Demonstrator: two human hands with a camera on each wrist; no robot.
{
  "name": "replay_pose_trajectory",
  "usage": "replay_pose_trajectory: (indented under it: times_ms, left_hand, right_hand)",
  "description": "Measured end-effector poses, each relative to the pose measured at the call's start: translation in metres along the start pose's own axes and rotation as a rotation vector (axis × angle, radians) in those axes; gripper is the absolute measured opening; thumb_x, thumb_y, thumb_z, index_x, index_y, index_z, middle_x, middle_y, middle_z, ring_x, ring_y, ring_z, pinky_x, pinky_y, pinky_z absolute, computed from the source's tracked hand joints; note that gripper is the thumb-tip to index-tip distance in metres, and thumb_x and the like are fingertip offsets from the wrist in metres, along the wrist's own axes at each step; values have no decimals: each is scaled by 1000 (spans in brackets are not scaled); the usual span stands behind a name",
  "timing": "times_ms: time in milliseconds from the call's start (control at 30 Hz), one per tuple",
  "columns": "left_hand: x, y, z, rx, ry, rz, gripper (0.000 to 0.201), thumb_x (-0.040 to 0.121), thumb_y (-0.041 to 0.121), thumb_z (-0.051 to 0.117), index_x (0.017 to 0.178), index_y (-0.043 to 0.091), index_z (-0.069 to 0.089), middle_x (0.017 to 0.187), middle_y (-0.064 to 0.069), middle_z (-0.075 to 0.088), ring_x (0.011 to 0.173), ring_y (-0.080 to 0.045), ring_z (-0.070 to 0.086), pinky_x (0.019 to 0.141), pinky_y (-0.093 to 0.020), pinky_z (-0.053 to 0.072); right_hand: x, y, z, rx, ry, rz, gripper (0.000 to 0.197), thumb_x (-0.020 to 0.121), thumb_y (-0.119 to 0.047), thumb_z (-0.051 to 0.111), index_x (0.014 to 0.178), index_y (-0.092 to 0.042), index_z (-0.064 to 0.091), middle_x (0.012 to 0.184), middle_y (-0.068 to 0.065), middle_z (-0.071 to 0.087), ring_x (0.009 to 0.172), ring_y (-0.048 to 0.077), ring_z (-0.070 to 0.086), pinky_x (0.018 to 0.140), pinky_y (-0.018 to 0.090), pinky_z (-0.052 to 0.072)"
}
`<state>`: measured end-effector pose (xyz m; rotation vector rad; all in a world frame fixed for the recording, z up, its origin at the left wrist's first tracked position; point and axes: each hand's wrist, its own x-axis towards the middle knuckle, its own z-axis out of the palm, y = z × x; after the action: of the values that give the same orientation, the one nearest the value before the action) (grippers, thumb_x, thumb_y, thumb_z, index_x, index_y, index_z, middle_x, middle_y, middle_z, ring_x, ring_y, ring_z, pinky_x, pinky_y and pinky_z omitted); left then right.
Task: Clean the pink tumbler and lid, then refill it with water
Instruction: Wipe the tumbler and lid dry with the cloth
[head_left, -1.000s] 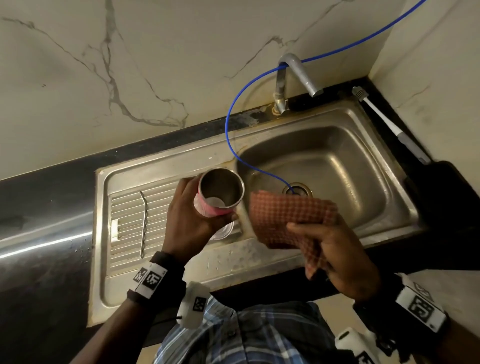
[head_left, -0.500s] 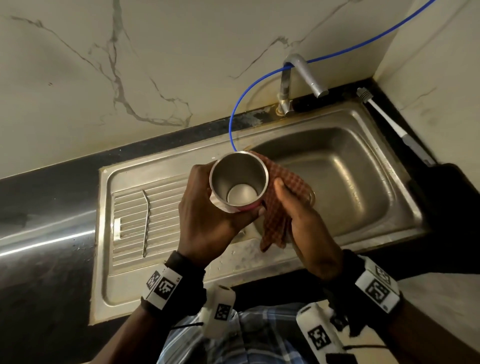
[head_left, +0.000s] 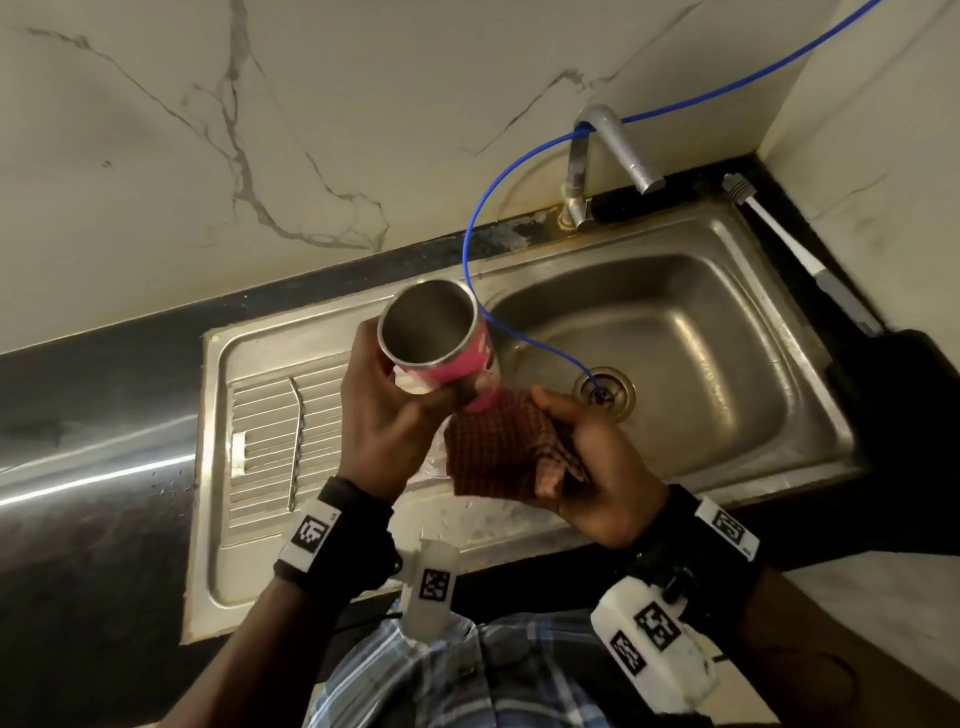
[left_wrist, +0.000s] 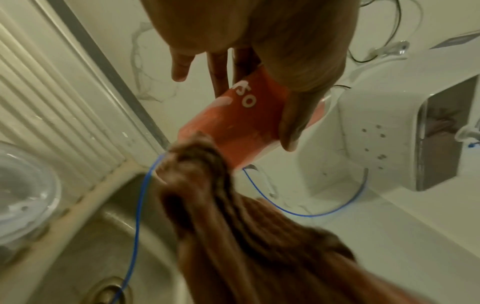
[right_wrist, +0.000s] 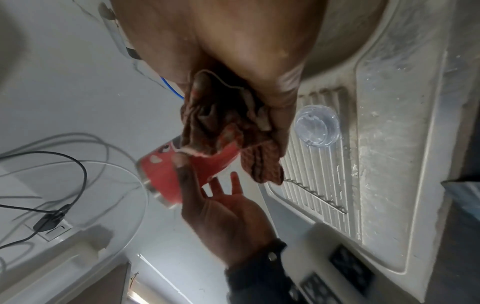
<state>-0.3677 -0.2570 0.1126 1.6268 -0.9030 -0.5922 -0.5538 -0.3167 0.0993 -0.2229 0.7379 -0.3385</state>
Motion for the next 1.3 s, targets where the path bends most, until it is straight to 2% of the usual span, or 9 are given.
replay_pose_trajectory:
  times_ms: [67, 233, 500, 600, 733, 900, 1000, 1133, 1300]
  left_hand:
    - [13, -21, -7, 85, 49, -31, 88, 56, 25, 105, 131, 26, 59, 127, 9, 71, 117, -11, 68, 100, -43, 57]
    - [49, -70, -22, 44, 103, -201, 92, 52, 25, 100, 134, 24, 57, 129, 6, 70, 118, -13, 67, 104, -51, 57]
    - [78, -111, -19, 93, 19, -254, 99, 49, 31, 102, 135, 21, 54, 128, 3, 70, 117, -15, 69, 100, -55, 59]
    - [77, -124, -17, 103, -1, -264, 97, 54, 18, 104, 137, 19, 53, 128, 4, 69, 117, -12, 69, 100, -54, 60]
    - [74, -135, -17, 130, -4, -279, 94, 61, 7, 102, 139, 19, 50, 129, 7, 67, 114, -3, 68, 101, -44, 60]
    - [75, -135, -20, 157, -66, -283, 96, 65, 6, 100, 142, 21, 46, 132, 9, 66, 118, -4, 66, 102, -37, 59]
    - [75, -145, -23, 275, -114, -284, 78, 67, -3, 97, 125, 29, 55, 115, 19, 71, 107, 6, 68, 89, -30, 63]
    - [62, -157, -31, 483, -30, -473, 88, 72, 2, 88, 150, 12, 47, 143, -12, 55, 126, -27, 60, 102, -49, 57]
    - [14, -147, -22, 703, -132, -399, 48, 93, 33, 77, 133, 9, 67, 135, -13, 56, 124, -33, 59, 105, -43, 50]
  right_hand:
    - [0, 1, -6, -3, -1, -18, 45, 104, -34, 46, 118, -2, 75, 124, 20, 72, 107, 34, 73, 100, 58, 53]
    - [-1, -11, -29, -7, 60, -75, 48, 103, -34, 50, 138, -4, 64, 142, 24, 61, 132, 46, 57, 107, 74, 39]
    - [-9, -3, -56, -2, 147, -45, 36, 101, -17, 52, 132, -4, 68, 131, 23, 68, 119, 42, 68, 96, 70, 51]
    - [-6, 1, -57, 35, 187, -36, 36, 102, -20, 52, 130, -4, 70, 132, 22, 69, 119, 40, 68, 99, 69, 49]
    - [-3, 6, -52, 84, 197, -18, 34, 103, -21, 51, 121, -3, 74, 131, 22, 69, 116, 40, 70, 92, 67, 54]
    - [1, 12, -41, 71, 181, -4, 33, 102, -21, 52, 115, -2, 76, 126, 21, 72, 110, 38, 73, 86, 62, 59]
    - [3, 15, -39, 49, 191, 6, 36, 101, -21, 54, 125, -1, 72, 126, 21, 72, 112, 39, 72, 91, 64, 55]
    - [5, 18, -45, 44, 224, 5, 38, 100, -23, 55, 129, -2, 70, 130, 21, 70, 117, 40, 69, 92, 64, 55]
    - [2, 18, -52, 47, 257, -35, 38, 96, -22, 57, 122, -1, 74, 125, 19, 72, 112, 36, 72, 91, 54, 60]
